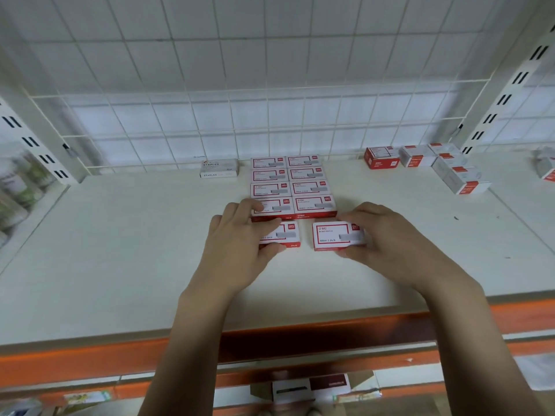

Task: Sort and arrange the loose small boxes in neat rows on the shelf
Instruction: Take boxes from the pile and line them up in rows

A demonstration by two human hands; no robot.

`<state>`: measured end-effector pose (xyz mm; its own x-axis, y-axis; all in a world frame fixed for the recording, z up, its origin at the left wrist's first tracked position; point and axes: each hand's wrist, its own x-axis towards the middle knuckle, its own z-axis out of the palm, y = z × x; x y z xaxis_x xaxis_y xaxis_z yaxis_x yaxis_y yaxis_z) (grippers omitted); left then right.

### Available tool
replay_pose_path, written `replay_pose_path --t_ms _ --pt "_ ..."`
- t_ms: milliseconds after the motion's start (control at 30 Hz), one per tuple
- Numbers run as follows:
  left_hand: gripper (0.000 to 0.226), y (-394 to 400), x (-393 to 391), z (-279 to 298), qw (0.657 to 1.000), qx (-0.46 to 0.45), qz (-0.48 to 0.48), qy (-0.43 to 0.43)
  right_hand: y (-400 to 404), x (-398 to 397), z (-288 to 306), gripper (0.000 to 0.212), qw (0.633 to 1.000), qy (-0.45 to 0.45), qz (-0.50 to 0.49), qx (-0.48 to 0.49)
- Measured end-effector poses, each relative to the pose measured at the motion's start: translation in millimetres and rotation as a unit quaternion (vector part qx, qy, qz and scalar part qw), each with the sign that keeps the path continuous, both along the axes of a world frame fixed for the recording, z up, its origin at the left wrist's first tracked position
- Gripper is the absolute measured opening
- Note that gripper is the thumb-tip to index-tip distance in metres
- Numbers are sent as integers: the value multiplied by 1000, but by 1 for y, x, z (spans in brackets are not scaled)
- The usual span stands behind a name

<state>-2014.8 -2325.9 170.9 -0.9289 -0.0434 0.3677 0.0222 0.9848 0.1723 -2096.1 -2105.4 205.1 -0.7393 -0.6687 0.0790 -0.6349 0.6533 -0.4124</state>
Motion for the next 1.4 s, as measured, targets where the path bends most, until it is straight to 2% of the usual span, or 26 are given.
replay_pose_path --t_ms 633,833,900,1067,1400 --pt "41 -1 -5 -1 999 6 37 -34 -8 -1 2 48 998 -58 -2 26" --pt "61 -1 2 5 996 36 40 -68 -17 -1 2 47 998 -66 5 18" --pt "68 -3 5 10 995 60 49 -67 -18 1 -2 49 999 -47 0 23" --pt "56 -6 6 21 994 73 65 -58 -17 12 -9 36 998 59 -1 -25" --pt "49 -6 11 27 992 106 34 -60 -29 11 -23 27 995 95 -1 -40"
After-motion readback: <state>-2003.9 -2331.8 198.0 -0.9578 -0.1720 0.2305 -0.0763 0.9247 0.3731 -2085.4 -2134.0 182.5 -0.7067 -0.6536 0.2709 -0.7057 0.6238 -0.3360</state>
